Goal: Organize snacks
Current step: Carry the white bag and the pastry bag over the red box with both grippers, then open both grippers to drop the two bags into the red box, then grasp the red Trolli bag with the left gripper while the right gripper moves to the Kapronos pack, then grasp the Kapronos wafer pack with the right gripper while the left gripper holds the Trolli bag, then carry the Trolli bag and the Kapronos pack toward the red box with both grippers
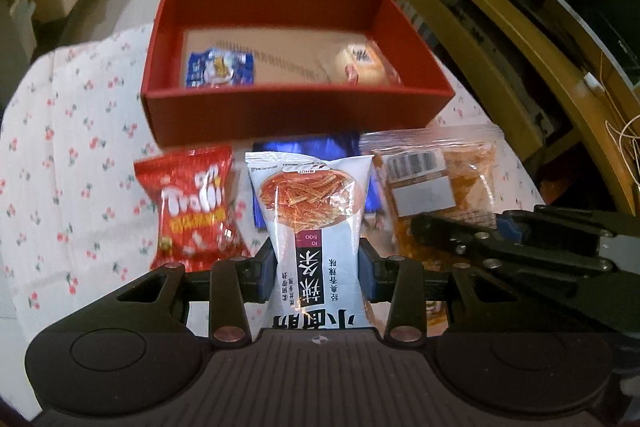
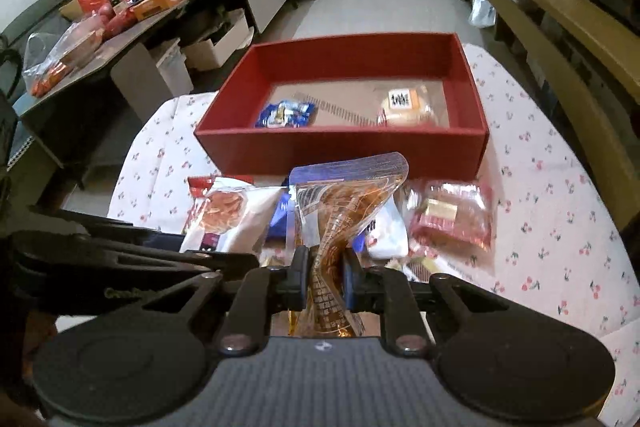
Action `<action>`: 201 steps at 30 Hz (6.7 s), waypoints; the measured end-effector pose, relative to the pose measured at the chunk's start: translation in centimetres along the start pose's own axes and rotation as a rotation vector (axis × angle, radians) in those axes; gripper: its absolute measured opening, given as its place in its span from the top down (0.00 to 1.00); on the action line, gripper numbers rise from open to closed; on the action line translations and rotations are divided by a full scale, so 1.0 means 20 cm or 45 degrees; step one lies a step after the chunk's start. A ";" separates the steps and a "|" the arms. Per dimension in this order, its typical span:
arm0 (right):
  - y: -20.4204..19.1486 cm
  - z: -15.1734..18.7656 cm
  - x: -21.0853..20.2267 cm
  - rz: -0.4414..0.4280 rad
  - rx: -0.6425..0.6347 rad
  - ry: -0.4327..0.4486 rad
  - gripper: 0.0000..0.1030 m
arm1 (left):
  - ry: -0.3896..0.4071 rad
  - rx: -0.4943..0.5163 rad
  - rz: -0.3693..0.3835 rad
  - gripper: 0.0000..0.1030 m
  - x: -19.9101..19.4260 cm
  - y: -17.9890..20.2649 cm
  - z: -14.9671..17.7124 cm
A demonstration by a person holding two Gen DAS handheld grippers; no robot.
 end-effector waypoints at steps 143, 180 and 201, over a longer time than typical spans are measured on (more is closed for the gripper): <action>0.26 0.14 0.30 0.096 0.016 -0.357 0.24 | -0.115 -0.166 -0.134 0.44 0.20 -0.21 0.07; 0.09 0.16 0.18 0.199 -0.129 -0.224 0.29 | -0.132 -0.106 -0.202 0.29 0.19 -0.18 0.20; 0.09 0.12 0.12 0.187 -0.113 -0.156 0.29 | -0.054 -0.091 -0.130 0.45 0.05 -0.10 0.16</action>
Point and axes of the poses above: each gripper's, at about its wrist camera, not at the fingertips, and x roughly the way its jaws point, y to its right, z to its underside, the point moved 7 cm from there along x, roughly the way its jaws point, and after that the axes turned 1 degree about -y, right-handed, at the moved point
